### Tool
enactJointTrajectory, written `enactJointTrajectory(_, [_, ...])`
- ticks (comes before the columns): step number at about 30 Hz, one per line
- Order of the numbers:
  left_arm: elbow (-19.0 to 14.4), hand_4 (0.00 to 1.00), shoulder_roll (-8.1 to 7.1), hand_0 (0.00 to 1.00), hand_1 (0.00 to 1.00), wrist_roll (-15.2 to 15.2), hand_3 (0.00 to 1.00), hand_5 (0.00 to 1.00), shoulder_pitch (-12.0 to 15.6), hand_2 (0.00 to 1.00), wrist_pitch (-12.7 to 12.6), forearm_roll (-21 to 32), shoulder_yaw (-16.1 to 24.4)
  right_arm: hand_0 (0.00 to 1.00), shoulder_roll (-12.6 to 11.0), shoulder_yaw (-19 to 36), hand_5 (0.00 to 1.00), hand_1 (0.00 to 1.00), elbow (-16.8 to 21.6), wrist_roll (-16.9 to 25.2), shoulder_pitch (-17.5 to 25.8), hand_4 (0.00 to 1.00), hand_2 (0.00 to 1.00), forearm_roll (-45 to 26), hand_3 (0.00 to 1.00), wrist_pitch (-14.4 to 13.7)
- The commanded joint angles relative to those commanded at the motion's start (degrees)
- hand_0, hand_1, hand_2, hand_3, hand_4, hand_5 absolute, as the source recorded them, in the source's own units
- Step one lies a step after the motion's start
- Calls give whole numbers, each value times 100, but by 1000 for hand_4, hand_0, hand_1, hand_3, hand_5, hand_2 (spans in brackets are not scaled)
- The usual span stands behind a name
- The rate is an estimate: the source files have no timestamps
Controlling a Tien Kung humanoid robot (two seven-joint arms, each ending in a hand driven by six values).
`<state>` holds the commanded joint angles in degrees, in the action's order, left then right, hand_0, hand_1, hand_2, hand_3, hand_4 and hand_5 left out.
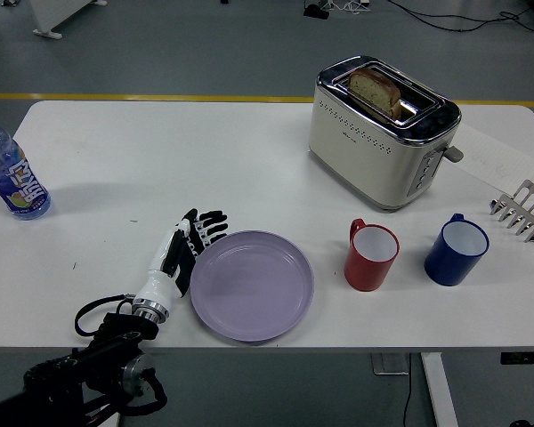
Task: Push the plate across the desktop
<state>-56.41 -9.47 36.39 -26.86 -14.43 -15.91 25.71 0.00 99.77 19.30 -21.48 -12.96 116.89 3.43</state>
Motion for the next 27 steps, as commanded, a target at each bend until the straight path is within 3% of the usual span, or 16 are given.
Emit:
enactJointTrajectory(14, [23,450,46,687,728,-12,630,998,29,725,-21,-67,112,568,0,-35,517,531,0,-5,6,70,612,-52,590,-12])
enactJointTrajectory(22, [132,448,121,688,729,-65,635,998,314,727,-107,-463,928,569,0,-61,518,531,0,-4,29,72,612,-99,590,-28])
enactJointTrajectory(26, [85,448,81,688,729,-194,635,998,526,727,-189,-910,1565,569,0,-55,518,531,3,-12,70,72,612,-77,590,-16])
enactJointTrajectory(27, [58,448,62,671,688,-256,627,998,597,698,-201,-1067,1764,569,0,-44,519,531,4,-13,82,73,612,-52,591,-7])
